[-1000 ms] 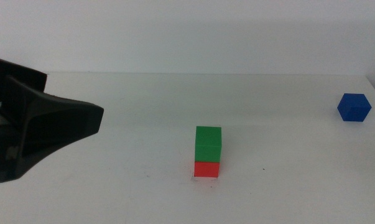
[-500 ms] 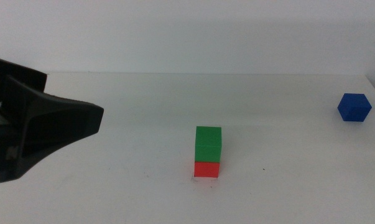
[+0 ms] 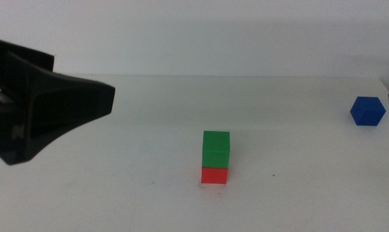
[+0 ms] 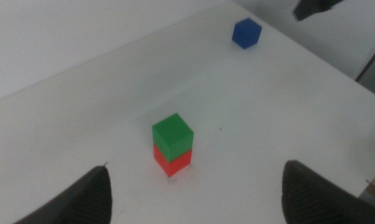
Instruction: Stack red cubes first, then green, then blue cubes in a specific spot.
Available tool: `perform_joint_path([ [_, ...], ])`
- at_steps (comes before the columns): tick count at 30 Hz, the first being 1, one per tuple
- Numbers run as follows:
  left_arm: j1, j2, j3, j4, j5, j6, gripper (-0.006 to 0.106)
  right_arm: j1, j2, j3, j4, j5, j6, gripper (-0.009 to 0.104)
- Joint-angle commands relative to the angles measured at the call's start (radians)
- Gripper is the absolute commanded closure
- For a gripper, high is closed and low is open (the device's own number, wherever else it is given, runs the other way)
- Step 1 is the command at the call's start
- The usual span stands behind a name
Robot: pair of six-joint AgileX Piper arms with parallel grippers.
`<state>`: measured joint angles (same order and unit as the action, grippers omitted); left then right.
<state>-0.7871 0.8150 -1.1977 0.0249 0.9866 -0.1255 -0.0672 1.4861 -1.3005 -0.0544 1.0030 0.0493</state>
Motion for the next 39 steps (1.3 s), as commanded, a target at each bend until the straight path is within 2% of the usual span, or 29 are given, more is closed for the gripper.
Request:
perform_joint_path([
  [1,-0.001,-0.003,-0.002,0.009,-0.027,-0.009,0.007,-0.036,0.140,-0.100,-0.010,-0.009,-0.065,0.002],
  [11,-0.001,-0.003,-0.002,0.011,-0.034,-0.004,0.007,-0.073,0.644,-0.522,-0.005,-0.026,-0.166,0.002],
  [17,-0.001,-0.003,-0.002,0.011,-0.034,-0.004,0.007,-0.073,0.840,-0.715,-0.003,-0.010,-0.180,0.005],
  [21,-0.001,-0.003,-0.002,0.011,-0.034,-0.004,0.007,-0.073,0.919,-0.787,-0.003,0.020,-0.181,0.020],
  [26,-0.001,-0.003,-0.002,0.011,-0.034,-0.004,0.007,-0.073,0.921,-0.798,-0.003,0.043,-0.129,0.065],
  [28,-0.001,-0.003,-0.002,0.011,-0.034,-0.002,0.007,-0.070,0.889,-0.798,-0.013,0.092,-0.109,0.077],
  [32,-0.001,-0.003,-0.002,0.011,-0.034,-0.002,0.007,-0.029,0.749,-0.777,-0.016,0.184,-0.018,0.078],
  [35,-0.001,-0.003,-0.002,0.011,-0.034,-0.002,0.007,0.059,0.612,-0.688,-0.001,0.214,0.077,0.078],
  [37,-0.001,-0.003,-0.002,0.027,-0.034,-0.002,0.007,0.153,0.532,-0.615,-0.045,0.218,0.163,0.078],
  [39,-0.001,-0.003,-0.002,0.050,-0.034,-0.002,0.007,0.274,0.468,-0.558,-0.132,0.218,0.283,0.078],
])
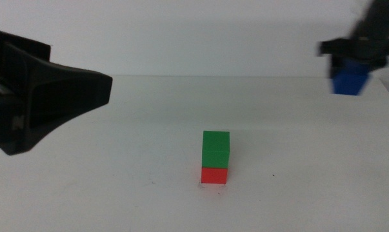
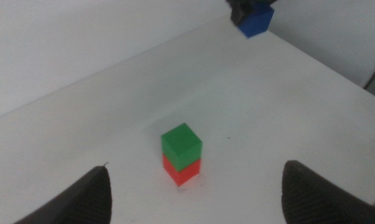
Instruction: Stack red cubes first, then green, then blue cubes in a specific spot.
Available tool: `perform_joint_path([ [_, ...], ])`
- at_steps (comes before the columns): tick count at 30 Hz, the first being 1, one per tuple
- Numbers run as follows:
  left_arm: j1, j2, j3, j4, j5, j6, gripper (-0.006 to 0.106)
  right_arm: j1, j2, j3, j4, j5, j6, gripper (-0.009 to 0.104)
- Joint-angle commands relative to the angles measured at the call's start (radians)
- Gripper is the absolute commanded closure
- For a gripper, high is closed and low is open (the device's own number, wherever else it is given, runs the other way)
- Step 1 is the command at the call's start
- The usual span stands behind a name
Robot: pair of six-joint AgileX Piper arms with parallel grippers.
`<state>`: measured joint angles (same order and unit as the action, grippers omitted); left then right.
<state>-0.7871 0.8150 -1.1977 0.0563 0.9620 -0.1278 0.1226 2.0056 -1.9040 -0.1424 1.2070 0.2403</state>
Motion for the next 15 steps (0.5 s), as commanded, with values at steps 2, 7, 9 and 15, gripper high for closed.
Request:
perform_joint_path([
  [2,-0.001,-0.003,-0.002,0.041,-0.010,0.000,0.007,0.228,-0.085,0.063,-0.125,0.014,0.217,0.078],
  [7,-0.001,-0.003,-0.002,0.049,-0.010,0.000,0.007,0.496,-0.089,0.061,-0.139,0.014,0.444,0.076],
  [9,-0.001,-0.003,-0.002,0.049,-0.010,0.000,0.007,0.561,-0.076,0.061,-0.144,0.014,0.513,0.076],
  [15,-0.001,-0.003,-0.002,0.049,-0.010,0.000,0.007,0.658,-0.045,0.061,-0.144,0.014,0.617,0.076],
])
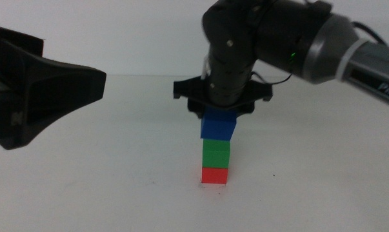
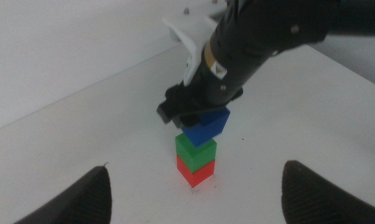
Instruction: Stack red cubes first, then green, then blue cubes in a specific spot.
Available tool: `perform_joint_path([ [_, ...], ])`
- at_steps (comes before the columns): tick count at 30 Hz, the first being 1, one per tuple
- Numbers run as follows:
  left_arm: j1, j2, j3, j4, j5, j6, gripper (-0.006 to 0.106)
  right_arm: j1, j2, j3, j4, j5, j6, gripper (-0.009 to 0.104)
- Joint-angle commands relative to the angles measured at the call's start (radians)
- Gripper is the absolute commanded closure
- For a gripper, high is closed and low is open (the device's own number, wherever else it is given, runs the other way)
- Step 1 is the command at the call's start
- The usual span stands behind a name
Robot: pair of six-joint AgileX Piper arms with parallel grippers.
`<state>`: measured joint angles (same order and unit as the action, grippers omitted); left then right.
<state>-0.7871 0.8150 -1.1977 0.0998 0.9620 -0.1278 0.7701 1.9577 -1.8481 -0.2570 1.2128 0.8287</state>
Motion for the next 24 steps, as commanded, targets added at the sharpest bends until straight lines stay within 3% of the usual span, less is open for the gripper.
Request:
perform_joint_path([
  [1,-0.001,-0.003,-0.002,0.005,-0.010,0.000,0.007,0.010,0.010,0.005,-0.017,0.008,0.031,0.076],
  [6,-0.001,-0.003,-0.002,0.005,-0.010,0.000,0.007,0.007,0.032,0.005,-0.014,0.008,0.037,0.076],
  [11,-0.001,-0.003,-0.002,0.005,-0.010,-0.002,0.007,0.007,0.058,0.005,-0.058,0.008,0.037,0.076],
  [24,-0.001,-0.003,-0.002,0.008,-0.010,-0.002,0.007,0.007,0.105,0.005,-0.063,0.008,0.035,0.075],
])
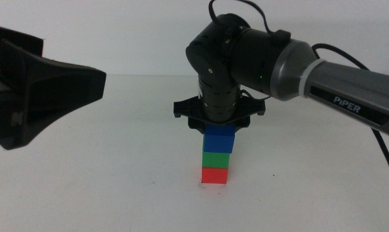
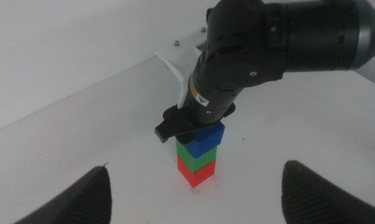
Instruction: Stack red cubes first, then green, then blue cubes in a specific spot.
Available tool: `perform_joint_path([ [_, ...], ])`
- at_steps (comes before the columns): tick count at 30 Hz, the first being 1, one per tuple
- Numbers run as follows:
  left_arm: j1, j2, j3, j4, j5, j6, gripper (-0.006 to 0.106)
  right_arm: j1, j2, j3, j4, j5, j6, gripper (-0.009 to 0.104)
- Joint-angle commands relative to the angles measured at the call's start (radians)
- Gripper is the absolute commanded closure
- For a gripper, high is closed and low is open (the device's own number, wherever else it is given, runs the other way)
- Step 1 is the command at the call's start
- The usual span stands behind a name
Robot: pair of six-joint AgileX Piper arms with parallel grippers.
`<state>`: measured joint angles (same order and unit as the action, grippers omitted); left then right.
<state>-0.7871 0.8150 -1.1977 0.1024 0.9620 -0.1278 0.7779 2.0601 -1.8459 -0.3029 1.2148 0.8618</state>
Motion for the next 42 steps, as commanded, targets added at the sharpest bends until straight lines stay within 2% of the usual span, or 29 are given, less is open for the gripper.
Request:
perform_joint_path([
  [1,-0.001,-0.003,-0.002,0.005,-0.010,-0.002,0.007,-0.001,0.007,0.003,-0.020,0.006,0.002,0.074],
  [4,-0.001,-0.003,-0.002,0.005,-0.010,0.000,0.007,-0.001,0.013,0.003,-0.020,0.006,0.002,0.066],
  [5,-0.001,-0.003,-0.002,0.005,-0.010,0.000,0.007,-0.001,0.013,0.003,-0.020,0.006,0.002,0.036],
  [7,-0.001,-0.003,-0.002,0.005,-0.010,0.000,0.007,-0.001,0.013,0.003,-0.026,-0.012,0.002,0.024],
  [11,-0.001,-0.003,-0.002,0.005,-0.010,0.000,0.007,-0.001,-0.010,0.001,-0.032,-0.042,0.002,0.008],
  [14,-0.001,-0.003,-0.002,0.005,-0.010,0.000,0.007,-0.001,-0.134,0.001,-0.046,0.002,-0.063,0.006],
  [18,-0.001,-0.003,-0.002,0.005,-0.010,0.000,0.007,-0.006,-0.365,0.085,-0.130,0.006,-0.078,0.006],
  [22,-0.001,-0.003,-0.002,0.005,-0.010,0.000,0.007,-0.063,-0.631,0.285,-0.129,-0.005,-0.204,0.006],
  [26,-0.001,-0.003,-0.002,0.005,-0.010,0.000,0.007,-0.168,-0.938,0.541,-0.128,-0.113,-0.297,0.006],
  [29,-0.001,-0.003,-0.002,0.005,-0.014,0.000,0.007,-0.280,-1.135,0.697,-0.081,-0.226,-0.419,0.006],
  [33,-0.001,-0.003,-0.002,0.005,-0.014,0.000,0.007,-0.428,-1.318,0.834,0.084,-0.369,-0.595,0.006],
  [36,-0.001,-0.003,-0.002,0.005,-0.016,0.000,0.007,-0.492,-1.378,0.879,0.154,-0.406,-0.651,0.006],
  [42,-0.001,-0.003,-0.002,0.012,-0.016,0.000,0.007,-0.517,-1.385,0.893,0.151,-0.402,-0.650,0.006],
])
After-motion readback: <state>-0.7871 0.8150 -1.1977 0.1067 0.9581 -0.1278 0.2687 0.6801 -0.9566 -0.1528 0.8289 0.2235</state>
